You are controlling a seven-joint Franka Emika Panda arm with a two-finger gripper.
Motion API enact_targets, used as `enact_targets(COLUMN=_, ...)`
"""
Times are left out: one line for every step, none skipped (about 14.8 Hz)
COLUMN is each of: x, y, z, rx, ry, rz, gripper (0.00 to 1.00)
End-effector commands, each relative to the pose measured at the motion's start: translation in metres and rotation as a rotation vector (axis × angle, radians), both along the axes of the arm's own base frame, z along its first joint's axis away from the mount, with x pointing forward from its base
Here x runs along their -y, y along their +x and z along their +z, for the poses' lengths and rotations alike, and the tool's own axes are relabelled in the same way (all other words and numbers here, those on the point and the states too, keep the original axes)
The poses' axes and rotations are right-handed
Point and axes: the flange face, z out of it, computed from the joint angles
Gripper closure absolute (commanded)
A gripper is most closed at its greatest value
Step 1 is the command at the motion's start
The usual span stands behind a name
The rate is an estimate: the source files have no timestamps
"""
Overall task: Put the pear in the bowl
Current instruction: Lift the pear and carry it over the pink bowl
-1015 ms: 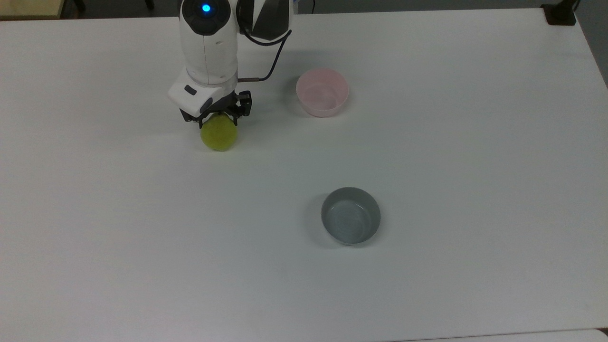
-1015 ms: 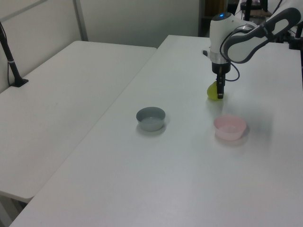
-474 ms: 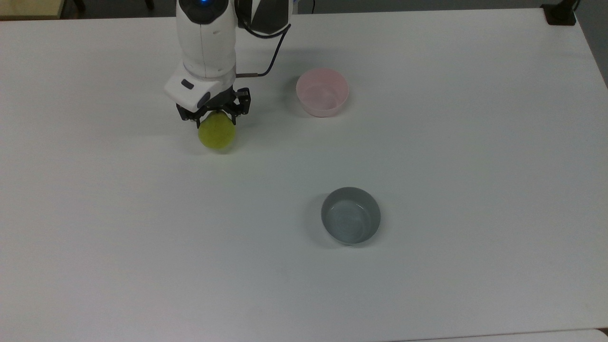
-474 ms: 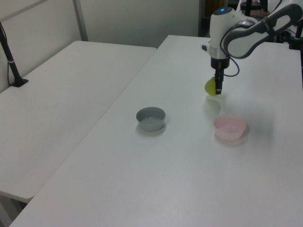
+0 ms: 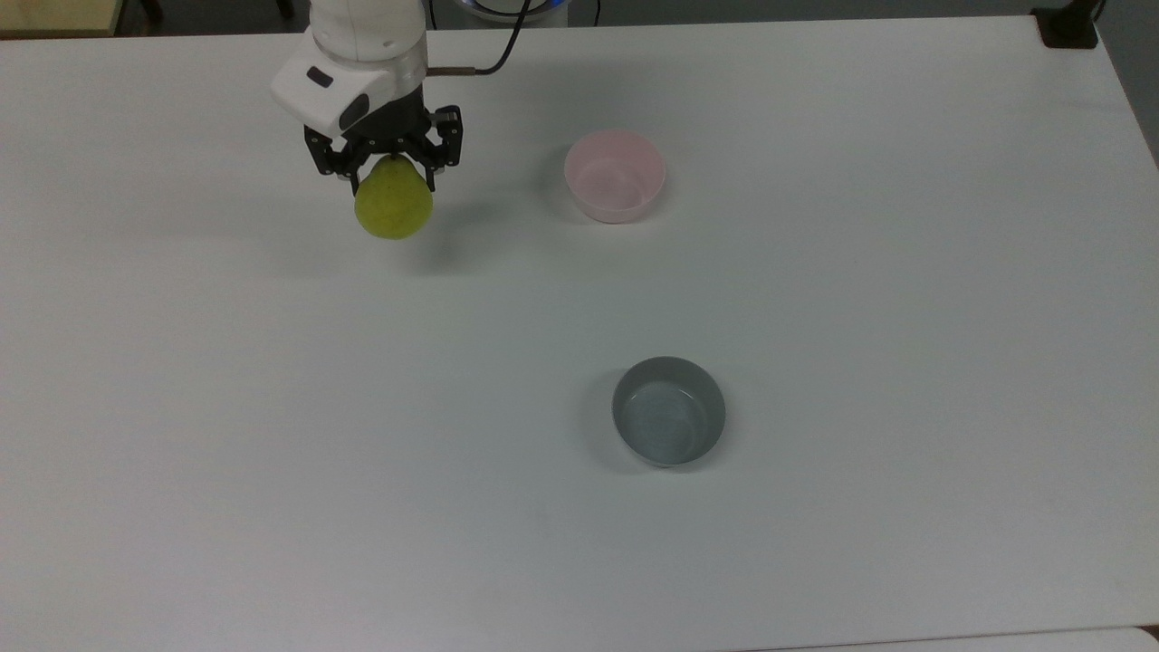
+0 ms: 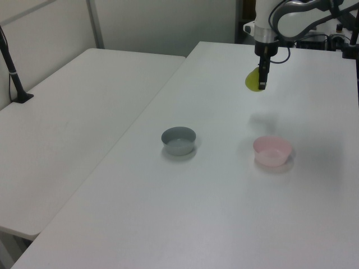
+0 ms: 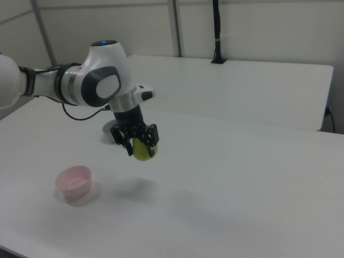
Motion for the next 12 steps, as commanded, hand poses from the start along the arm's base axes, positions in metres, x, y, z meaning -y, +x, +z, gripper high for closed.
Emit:
enact_targets(x=-0.022, y=-0.010, z=0.015, rx=-0.017, ry=0.016, rz=0.042, gripper=0.74)
enact_targets(x=-0.034, y=-0.014, z=0.021, rx=-0.029, ry=0.020, rz=0.059, gripper=0.74)
enact_targets(x=-0.047, y=-0.017, z=0.024, rx=-0.037, ry=0.023, rz=0.082, gripper=0.74)
enact_targets(x=-0.057, y=-0.019, z=0.026, rx=-0.047, ry=0.023, rz=0.099, gripper=0.74)
enact_targets(x=-0.065, y=-0.023, z=0.028, rx=-0.056, ry=0.027, rz=0.113, gripper=0.74)
enact_targets(x=-0.079, y=-0.025, z=0.028, rx=-0.065, ry=0.027, rz=0.138, gripper=0.74)
enact_targets(x=-0.091, y=-0.029, z=0.032, rx=-0.067, ry=0.030, rz=0.157, gripper=0.74)
enact_targets(x=-0.107, y=-0.032, z=0.034, rx=-0.072, ry=0.032, rz=0.186, gripper=0.74)
enact_targets(x=-0.121, y=-0.036, z=0.036, rx=-0.082, ry=0.032, rz=0.212, gripper=0.74)
enact_targets(x=-0.135, y=-0.041, z=0.039, rx=-0.087, ry=0.035, rz=0.237, gripper=0.74)
enact_targets(x=-0.148, y=-0.046, z=0.039, rx=-0.097, ry=0.036, rz=0.260, gripper=0.74)
enact_targets(x=-0.161, y=-0.052, z=0.038, rx=-0.104, ry=0.037, rz=0.278, gripper=0.74)
